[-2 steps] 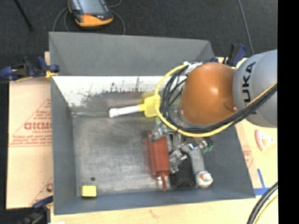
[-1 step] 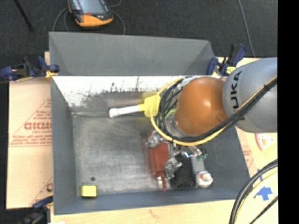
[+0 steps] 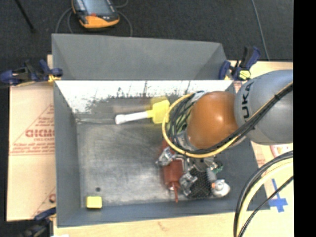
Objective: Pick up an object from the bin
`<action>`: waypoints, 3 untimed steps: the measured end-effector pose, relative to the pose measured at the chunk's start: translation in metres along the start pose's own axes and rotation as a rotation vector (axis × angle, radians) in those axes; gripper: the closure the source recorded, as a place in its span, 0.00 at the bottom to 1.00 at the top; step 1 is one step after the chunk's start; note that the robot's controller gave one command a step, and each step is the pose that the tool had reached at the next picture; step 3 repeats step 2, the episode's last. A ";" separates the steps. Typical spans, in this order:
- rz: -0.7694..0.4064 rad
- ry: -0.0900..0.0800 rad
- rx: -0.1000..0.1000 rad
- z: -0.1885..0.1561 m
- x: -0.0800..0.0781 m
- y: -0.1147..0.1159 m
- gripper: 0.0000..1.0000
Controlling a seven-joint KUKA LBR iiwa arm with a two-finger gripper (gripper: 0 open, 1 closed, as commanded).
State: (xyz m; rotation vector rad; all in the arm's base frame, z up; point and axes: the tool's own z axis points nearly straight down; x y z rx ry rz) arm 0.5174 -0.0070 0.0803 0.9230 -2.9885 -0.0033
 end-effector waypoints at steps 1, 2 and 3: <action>0.001 0.000 0.000 0.000 0.000 0.000 1.00; 0.024 -0.020 0.010 -0.155 -0.020 0.004 1.00; 0.024 -0.020 0.010 -0.155 -0.020 0.004 1.00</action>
Offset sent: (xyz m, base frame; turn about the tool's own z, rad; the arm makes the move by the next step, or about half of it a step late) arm 0.0142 0.0156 0.1523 0.0187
